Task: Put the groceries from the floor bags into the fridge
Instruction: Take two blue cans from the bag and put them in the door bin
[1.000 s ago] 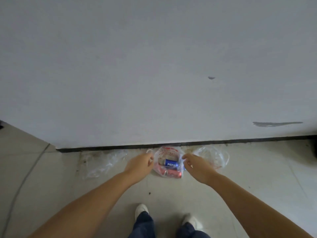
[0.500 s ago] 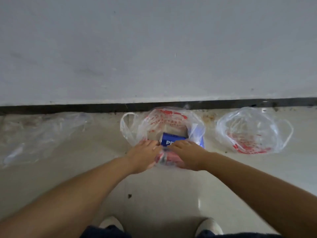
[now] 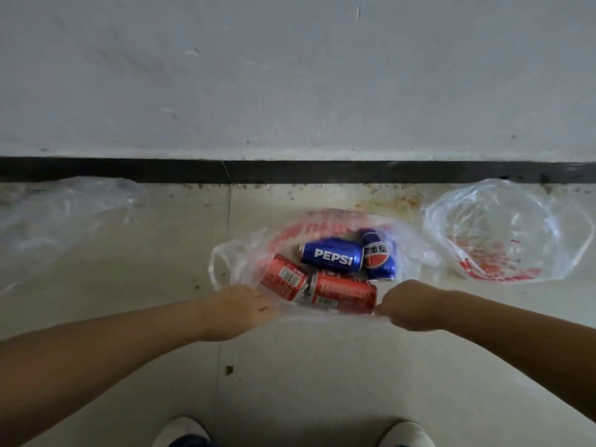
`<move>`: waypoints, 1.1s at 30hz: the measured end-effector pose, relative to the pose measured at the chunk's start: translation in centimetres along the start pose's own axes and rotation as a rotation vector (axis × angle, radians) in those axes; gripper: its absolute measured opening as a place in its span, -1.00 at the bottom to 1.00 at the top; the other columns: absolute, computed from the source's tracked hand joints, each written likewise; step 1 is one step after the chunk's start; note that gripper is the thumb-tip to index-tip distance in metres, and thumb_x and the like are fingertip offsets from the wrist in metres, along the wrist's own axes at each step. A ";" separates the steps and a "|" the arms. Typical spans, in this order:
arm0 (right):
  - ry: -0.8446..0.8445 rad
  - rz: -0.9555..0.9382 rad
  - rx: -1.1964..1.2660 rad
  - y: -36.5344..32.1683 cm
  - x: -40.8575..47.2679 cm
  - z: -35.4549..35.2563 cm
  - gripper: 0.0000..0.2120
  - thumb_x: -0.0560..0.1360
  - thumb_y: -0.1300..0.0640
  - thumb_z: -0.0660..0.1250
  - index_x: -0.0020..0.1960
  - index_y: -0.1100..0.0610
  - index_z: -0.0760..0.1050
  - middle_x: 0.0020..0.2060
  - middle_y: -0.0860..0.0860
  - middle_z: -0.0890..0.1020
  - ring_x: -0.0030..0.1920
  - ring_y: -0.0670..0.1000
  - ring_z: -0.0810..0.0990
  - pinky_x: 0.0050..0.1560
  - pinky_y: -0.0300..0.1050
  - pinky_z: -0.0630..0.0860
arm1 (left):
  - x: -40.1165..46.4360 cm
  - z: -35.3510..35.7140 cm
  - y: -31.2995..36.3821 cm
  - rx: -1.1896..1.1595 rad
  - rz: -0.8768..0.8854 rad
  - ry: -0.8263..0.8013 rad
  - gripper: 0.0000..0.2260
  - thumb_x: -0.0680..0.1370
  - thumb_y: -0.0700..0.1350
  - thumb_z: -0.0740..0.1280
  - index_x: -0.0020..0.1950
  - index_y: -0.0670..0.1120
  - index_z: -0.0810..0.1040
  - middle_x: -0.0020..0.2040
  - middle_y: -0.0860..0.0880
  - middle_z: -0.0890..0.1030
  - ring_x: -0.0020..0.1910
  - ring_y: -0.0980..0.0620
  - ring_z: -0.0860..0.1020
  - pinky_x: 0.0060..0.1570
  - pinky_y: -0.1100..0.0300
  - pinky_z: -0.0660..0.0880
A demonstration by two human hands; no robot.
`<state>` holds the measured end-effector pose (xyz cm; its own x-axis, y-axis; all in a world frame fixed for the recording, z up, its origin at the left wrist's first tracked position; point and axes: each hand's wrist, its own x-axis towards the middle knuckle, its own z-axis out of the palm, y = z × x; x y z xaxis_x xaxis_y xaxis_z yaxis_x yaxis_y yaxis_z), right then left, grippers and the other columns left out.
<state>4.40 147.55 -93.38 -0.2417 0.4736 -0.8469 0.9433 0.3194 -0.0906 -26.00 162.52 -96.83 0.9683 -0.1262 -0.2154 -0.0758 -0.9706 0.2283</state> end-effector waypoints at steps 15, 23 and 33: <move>0.528 0.451 1.552 5.8 1.2 -1.5 -0.54 0.60 -0.16 0.05 0.34 0.12 0.31 0.18 0.07 0.49 0.19 0.10 0.50 0.25 0.10 0.48 | 6.2 -2.6 -5.0 -1.056 -1.098 0.154 -0.58 0.56 0.05 0.28 0.30 -0.15 0.33 0.15 -0.08 0.51 0.09 -0.05 0.55 -0.01 0.14 0.49; 0.584 0.543 1.909 8.3 5.2 -3.7 -0.66 0.62 -0.09 0.08 0.17 0.15 0.41 0.00 0.14 0.58 -0.01 0.11 0.56 0.02 0.00 0.51 | 10.3 -2.9 -6.0 -1.317 -1.357 0.333 -0.55 0.50 0.08 0.34 0.30 -0.08 0.34 0.16 -0.14 0.51 0.10 -0.16 0.54 0.14 -0.05 0.50; 0.496 0.607 1.853 11.0 8.5 -6.1 -0.79 0.51 0.04 0.34 -0.09 0.20 0.46 -0.23 0.12 0.59 -0.27 0.06 0.59 -0.26 -0.10 0.56 | 9.8 -2.3 -9.2 -1.177 -1.258 0.200 -0.73 0.56 0.05 0.28 0.06 -0.13 0.59 -0.09 -0.07 0.57 -0.18 0.03 0.51 -0.13 0.20 0.45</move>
<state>11.35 160.10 -98.43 0.4130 0.4194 -0.8084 -0.1192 -0.8551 -0.5045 -15.28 170.67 -98.87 0.3131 0.6419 -0.7000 0.7984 0.2213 0.5600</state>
